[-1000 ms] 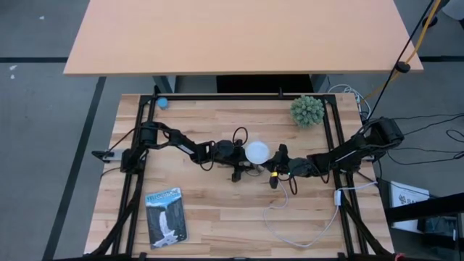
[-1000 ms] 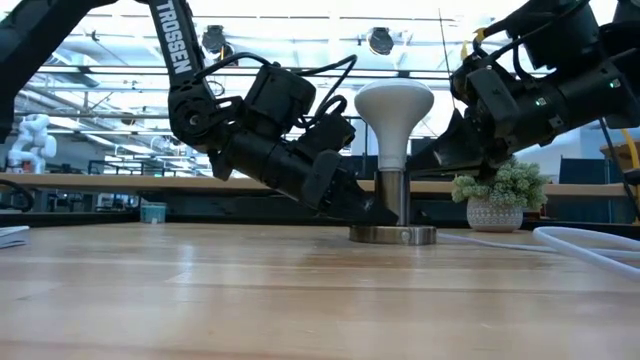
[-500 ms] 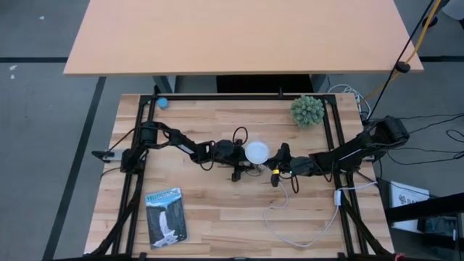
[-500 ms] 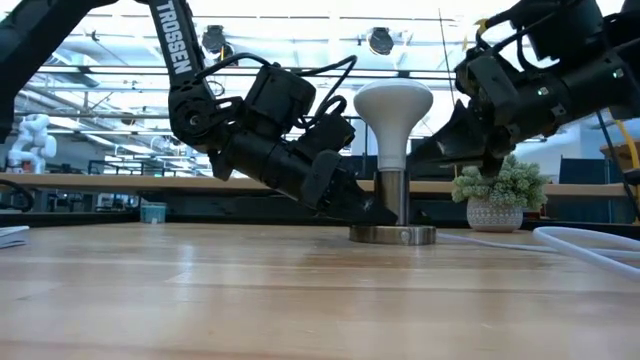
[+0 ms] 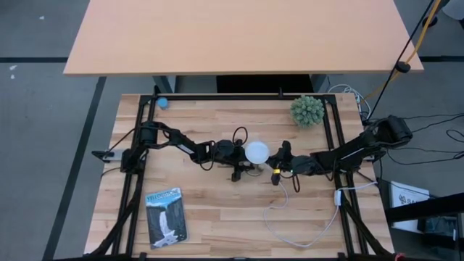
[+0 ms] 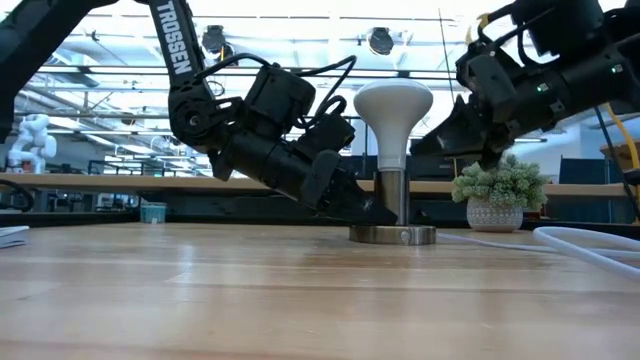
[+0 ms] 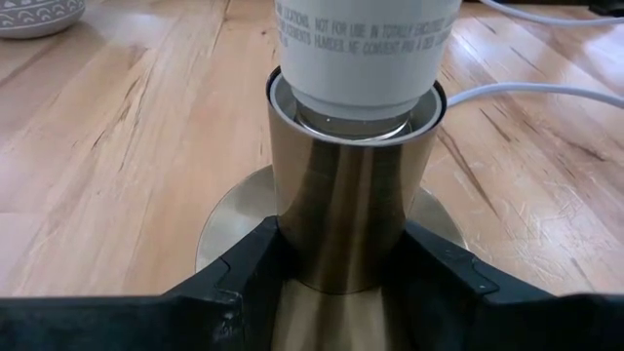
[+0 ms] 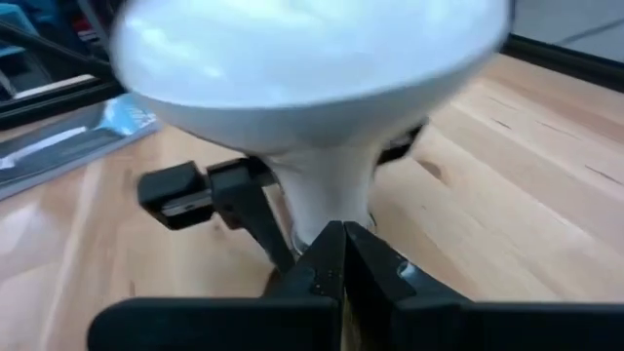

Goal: Screw lightbulb
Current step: Remove the lightbulb from the lamp

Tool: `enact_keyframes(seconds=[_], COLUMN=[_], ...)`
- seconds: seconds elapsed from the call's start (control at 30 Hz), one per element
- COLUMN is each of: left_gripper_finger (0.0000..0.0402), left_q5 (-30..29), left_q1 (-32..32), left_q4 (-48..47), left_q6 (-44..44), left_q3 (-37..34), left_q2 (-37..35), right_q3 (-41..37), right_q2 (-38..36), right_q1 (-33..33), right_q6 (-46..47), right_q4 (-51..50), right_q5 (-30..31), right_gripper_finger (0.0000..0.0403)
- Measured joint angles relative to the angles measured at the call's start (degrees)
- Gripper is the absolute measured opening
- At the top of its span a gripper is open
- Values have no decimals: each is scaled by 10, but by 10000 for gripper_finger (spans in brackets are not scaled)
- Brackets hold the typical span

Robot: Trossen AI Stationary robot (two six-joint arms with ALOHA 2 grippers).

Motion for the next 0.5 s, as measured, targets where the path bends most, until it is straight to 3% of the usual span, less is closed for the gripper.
enact_keyframes(seconds=[0.3,0.4,0.5], left_gripper_finger=[177,177,177], left_q5=[0,4,0], left_q1=[-1,-3,-4], left_q4=[2,6,11], left_q6=[-4,-15,-17], left_q3=[0,-2,0], left_q2=[0,0,1], right_q3=[13,37,57], right_q2=[29,55,73], right_q1=[-1,-2,0], right_q6=[-3,-19,-32], right_q4=[6,3,7], right_q5=[-2,-32,-103], right_gripper_finger=[0,0,0])
